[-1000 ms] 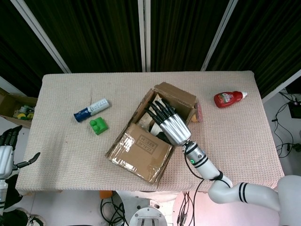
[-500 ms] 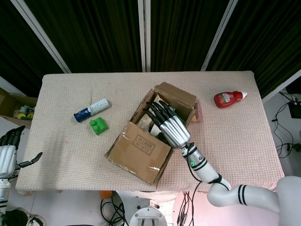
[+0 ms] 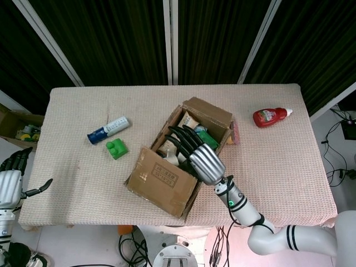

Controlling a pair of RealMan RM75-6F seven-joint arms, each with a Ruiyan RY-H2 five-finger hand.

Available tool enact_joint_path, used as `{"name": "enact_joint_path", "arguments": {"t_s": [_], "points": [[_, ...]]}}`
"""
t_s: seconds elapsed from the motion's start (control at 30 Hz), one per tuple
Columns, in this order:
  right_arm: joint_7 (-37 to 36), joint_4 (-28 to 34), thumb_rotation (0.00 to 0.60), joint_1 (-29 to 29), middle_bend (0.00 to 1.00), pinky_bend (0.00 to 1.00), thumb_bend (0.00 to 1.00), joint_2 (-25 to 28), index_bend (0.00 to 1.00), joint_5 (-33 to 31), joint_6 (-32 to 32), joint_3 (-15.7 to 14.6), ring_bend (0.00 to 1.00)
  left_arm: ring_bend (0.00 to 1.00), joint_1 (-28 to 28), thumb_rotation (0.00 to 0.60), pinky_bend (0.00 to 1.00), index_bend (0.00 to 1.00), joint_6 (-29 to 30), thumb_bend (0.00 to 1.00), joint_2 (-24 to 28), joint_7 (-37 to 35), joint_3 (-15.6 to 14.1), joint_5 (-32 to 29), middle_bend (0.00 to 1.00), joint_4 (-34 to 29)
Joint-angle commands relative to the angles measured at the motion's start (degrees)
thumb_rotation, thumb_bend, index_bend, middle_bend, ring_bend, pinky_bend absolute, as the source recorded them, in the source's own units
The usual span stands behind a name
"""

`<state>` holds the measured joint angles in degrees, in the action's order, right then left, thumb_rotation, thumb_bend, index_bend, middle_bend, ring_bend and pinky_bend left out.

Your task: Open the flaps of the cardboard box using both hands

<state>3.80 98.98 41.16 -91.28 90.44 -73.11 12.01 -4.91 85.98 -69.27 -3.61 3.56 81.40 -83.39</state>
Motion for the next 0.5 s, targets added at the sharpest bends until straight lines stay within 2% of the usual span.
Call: {"name": "enact_joint_path", "arguments": {"t_s": [0.03,0.5], "points": [[-1.2,1.8,0.600,-0.1,0.00,0.00,0.00,0.8,0.00,0.2,1.4,-1.2,0.00,0.08,0.0,0.301,0.18,0.06,-0.2,0.17,-0.1,0.0,0.0,0.0,0.11,0.0],[-10.0,6.3,0.600,-0.2,0.00,0.00,0.00,0.8,0.00,2.1,2.5,-3.2,0.00,0.09,0.2,0.301,0.18,0.06,-0.5,0.17,-0.1,0.5,0.2,0.2,0.11,-0.1]]}}
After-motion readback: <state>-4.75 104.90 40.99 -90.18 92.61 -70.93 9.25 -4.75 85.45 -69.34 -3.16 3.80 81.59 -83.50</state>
